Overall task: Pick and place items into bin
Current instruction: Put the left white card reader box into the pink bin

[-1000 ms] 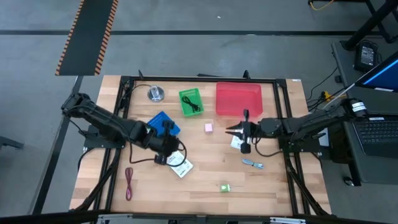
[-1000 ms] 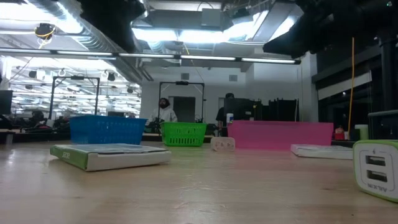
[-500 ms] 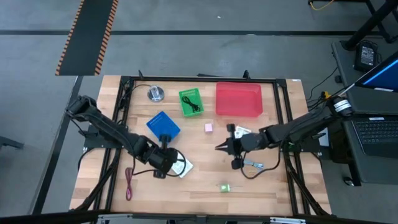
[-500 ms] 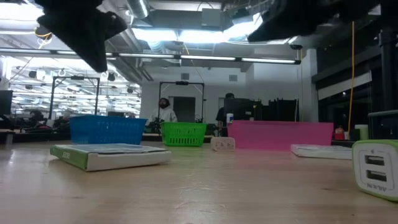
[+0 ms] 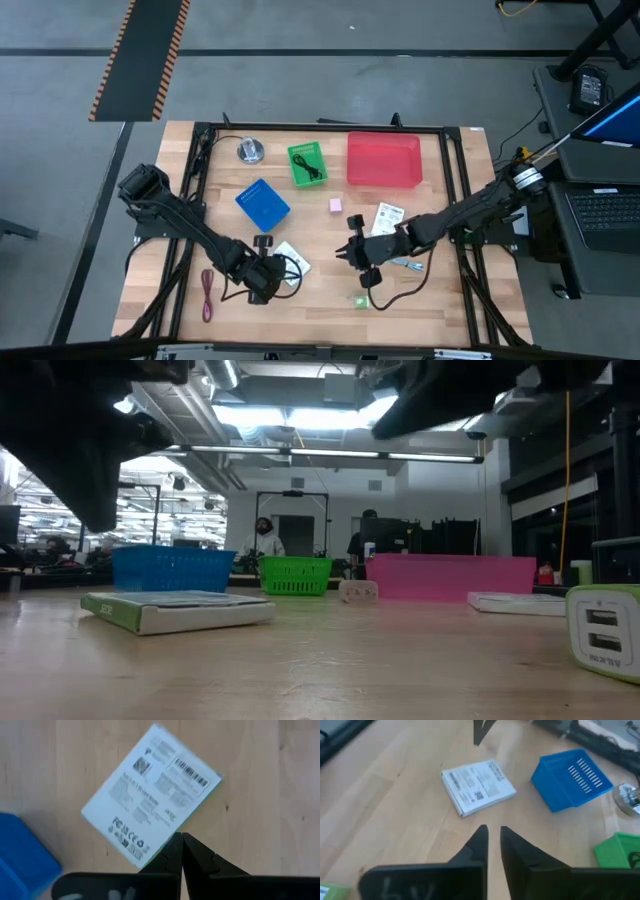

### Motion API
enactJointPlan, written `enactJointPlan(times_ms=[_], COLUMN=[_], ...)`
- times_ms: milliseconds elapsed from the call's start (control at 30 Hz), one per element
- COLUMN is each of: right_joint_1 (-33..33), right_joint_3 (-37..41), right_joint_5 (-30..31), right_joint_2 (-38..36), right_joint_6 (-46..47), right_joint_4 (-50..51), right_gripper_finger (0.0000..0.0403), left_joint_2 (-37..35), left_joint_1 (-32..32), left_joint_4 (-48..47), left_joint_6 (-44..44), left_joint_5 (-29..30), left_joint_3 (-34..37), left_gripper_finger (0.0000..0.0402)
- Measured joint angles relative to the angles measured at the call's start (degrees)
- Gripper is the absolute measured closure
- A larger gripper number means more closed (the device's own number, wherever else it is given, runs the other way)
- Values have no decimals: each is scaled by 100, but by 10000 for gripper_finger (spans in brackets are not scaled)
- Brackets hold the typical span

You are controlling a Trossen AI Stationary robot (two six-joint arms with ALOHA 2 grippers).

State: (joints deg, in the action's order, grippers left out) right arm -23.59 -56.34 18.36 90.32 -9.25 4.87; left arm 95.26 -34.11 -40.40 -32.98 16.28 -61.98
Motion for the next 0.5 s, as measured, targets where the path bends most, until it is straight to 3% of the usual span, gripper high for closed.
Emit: enactJointPlan(times_ms=[267, 500], right_joint_1=[4, 15], right_joint_3=[2, 2], right_joint_5=[3, 19], right_joint_2=[411, 608], right_joint_6=[12, -1], right_joint_4=[-189, -371], right_gripper_finger=[296, 274], left_joint_2=[92, 124], left_joint_1=[41, 94], left_joint_4=[-288, -273], left_joint_6=[-647, -1145], left_joint_5=[-3, -98], left_joint_3=[0, 294], left_gripper_finger=[400, 401])
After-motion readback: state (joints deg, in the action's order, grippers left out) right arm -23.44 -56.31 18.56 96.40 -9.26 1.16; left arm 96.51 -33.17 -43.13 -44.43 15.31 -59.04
